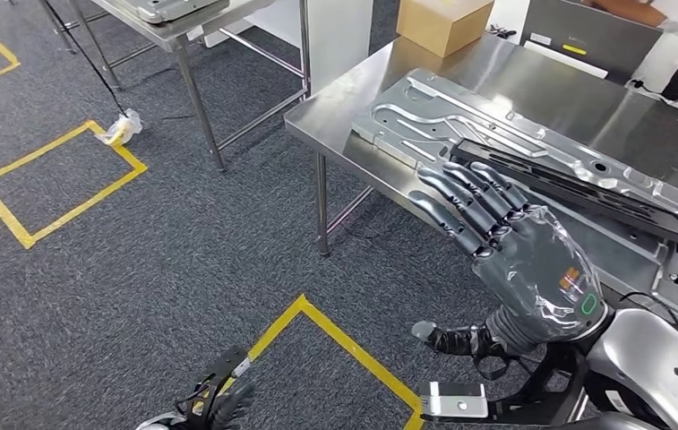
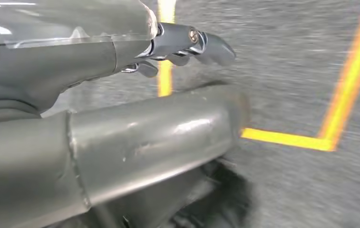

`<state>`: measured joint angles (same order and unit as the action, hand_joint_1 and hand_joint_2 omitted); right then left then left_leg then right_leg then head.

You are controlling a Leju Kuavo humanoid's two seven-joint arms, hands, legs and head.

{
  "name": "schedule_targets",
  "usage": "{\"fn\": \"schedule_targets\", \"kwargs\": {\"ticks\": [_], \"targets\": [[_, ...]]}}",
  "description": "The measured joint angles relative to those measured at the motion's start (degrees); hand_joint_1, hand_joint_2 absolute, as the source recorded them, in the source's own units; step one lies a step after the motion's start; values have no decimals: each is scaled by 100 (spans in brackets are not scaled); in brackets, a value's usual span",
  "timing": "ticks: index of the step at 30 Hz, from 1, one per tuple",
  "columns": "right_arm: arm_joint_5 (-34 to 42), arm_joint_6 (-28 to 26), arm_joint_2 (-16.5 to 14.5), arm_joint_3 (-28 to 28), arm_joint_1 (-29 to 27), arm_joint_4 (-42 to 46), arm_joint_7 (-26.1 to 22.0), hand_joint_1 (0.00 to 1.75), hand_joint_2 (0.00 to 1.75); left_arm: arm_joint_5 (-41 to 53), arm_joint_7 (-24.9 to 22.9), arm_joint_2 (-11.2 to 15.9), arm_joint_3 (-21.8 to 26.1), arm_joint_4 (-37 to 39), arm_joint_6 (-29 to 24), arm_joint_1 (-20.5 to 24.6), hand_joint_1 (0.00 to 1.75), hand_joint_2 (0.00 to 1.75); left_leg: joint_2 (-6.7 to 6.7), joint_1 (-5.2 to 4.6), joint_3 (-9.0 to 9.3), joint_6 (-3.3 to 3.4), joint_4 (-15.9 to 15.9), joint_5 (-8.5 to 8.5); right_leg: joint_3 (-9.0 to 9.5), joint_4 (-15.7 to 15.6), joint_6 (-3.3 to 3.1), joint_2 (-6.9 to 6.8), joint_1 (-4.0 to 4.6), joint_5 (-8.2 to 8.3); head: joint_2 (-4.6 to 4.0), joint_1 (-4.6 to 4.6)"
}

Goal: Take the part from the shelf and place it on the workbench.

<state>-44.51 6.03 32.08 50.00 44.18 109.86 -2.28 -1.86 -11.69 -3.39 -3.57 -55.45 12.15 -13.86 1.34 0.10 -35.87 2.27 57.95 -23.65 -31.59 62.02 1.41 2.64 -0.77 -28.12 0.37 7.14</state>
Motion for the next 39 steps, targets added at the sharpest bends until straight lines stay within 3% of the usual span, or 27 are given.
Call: {"fn": "schedule_targets", "kwargs": {"ticks": [2, 4, 6, 9, 10, 11, 12, 15, 17, 19, 21, 23, 25, 26, 27, 28, 30, 32, 34, 36, 38, 39], "targets": [[54, 1, 68, -2, 60, 40, -43, 0, 175, -394, 90, 189, -629, -250, -245, -12, 0, 0, 89, 0, -56, -73, 18, 69, 257, -420, -53, 67, 20, -172, 0, -1], [103, 3, 108, -1, 88, 59, -79, 0, 175, -664, 138, 372, -1159, -425, -441, -52, 0, 0, 150, 9, -100, -153, 35, 101, 259, -499, -125, -41, 14, -146, 0, -4], [141, 2, 129, -1, 108, 64, -116, 0, 175, -930, 181, 543, -1579, -538, -638, -65, 0, 0, 91, 14, -242, -205, 305, -105, 243, -552, -210, -150, -14, -68, 0, 0], [177, -3, 156, 9, 116, 65, -194, 0, 175, -1283, 278, 770, -2106, -605, -876, 8, 0, 0, -43, 48, -670, -282, 1362, -699, 161, -538, -253, -339, -5, -10, 0, 5], [186, -6, 166, 17, 115, 65, -219, 0, 175, -1379, 314, 837, -2266, -609, -937, 32, 0, 0, -63, 56, -736, -304, 1590, -768, 131, -520, -252, -404, -1, -2, 0, 5], [191, -10, 175, 25, 114, 65, -240, 0, 175, -1465, 348, 890, -2414, -610, -989, 50, 0, 0, -84, 63, -688, -318, 1596, -721, 107, -500, -248, -463, -1, 0, 0, 5], [194, -15, 181, 32, 113, 65, -261, 0, 175, -1545, 381, 941, -2558, -610, -1044, 70, 0, 0, -121, 67, -520, -323, 1374, -588, 89, -477, -241, -522, -1, -3, 0, 5], [196, -33, 187, 39, 114, 67, -295, 0, 175, -1731, 456, 1075, -2909, -619, -1175, 167, 0, 0, -388, 24, 153, -253, 316, -246, 68, -414, -181, -687, 22, -35, 0, 3], [196, -44, 188, 55, 118, 68, -302, 0, 175, -1824, 485, 1127, -3078, -630, -1244, 226, 0, 0, -451, -24, 245, -159, 104, -250, 66, -395, -123, -783, 49, -45, 0, 1], [196, -51, 187, 71, 129, 67, -308, 0, 175, -1877, 503, 1165, -3199, -634, -1282, 255, 0, 0, -349, -6, 226, -76, 45, -230, 73, -382, -53, -819, 49, -63, 0, 0], [196, -57, 187, 75, 140, 67, -320, 0, 175, -1904, 536, 1190, -3285, -633, -1292, 292, 0, 0, -246, 22, 222, 5, -13, -178, -33, -147, 5, -597, 21, -244, 0, -1], [196, -65, 188, 88, 137, 65, -344, 0, 175, -1942, 582, 1202, -3369, -632, -1300, 348, 0, 0, -144, 23, 203, 50, -31, -147, -357, 513, 29, -338, 0, -601, 0, -2], [196, -76, 188, 127, 128, 60, -374, 0, 175, -1981, 612, 1216, -3458, -631, -1325, 392, 0, 0, -23, 14, 178, 62, -18, -138, -706, 1171, 37, -284, 0, -808, 0, -3], [196, -84, 188, 149, 126, 56, -389, 0, 175, -1994, 626, 1223, -3497, -628, -1337, 411, 0, 0, 43, 11, 171, 63, -4, -137, -761, 1241, 34, -279, -1, -749, 0, -3], [196, -94, 187, 166, 127, 52, -400, 0, 175, -2000, 640, 1229, -3535, -622, -1345, 438, 0, 0, 113, 10, 167, 61, 14, -138, -716, 1109, 27, -268, -2, -589, 0, -3], [196, -104, 186, 175, 134, 47, -413, 0, 175, -2006, 661, 1232, -3575, -613, -1347, 476, 0, 0, 187, 10, 166, 56, 35, -141, -558, 745, 13, -225, -6, -344, 0, -3], [197, -118, 183, 180, 153, 31, -444, 0, 175, -2016, 715, 1232, -3646, -587, -1345, 575, 0, 0, 325, 13, 140, 23, 68, -138, -230, -2, -25, -13, -16, -21, 0, -3], [206, -130, 180, 183, 169, 9, -484, 0, 175, -2019, 770, 1232, -3707, -557, -1340, 661, 0, 0, 438, 26, 83, -45, 76, -109, -127, -294, -58, 110, -4, 38, 0, -2], [225, -156, 180, 184, 179, -10, -531, 0, 175, -2019, 804, 1240, -3763, -534, -1337, 702, 0, 0, 536, 36, 44, -123, 55, -75, -126, -334, -106, 8, -2, 75, 0, 0], [238, -186, 180, 184, 194, -21, -560, 0, 175, -2018, 822, 1256, -3805, -522, -1338, 722, 0, 0, 388, 21, -29, -180, 191, -175, -84, -409, -183, -129, -26, 113, -1, 11], [239, -199, 181, 188, 209, -33, -567, 0, 175, -2000, 838, 1264, -3829, -511, -1355, 769, 0, 0, 78, 17, -300, -224, 768, -496, -59, -450, -235, -273, -23, 127, -1, 29], [240, -203, 181, 196, 215, -45, -568, 0, 175, -1987, 847, 1264, -3844, -502, -1372, 803, 0, 0, -14, 29, -493, -246, 1161, -674, -62, -449, -247, -348, -12, 125, 0, 36]]}}
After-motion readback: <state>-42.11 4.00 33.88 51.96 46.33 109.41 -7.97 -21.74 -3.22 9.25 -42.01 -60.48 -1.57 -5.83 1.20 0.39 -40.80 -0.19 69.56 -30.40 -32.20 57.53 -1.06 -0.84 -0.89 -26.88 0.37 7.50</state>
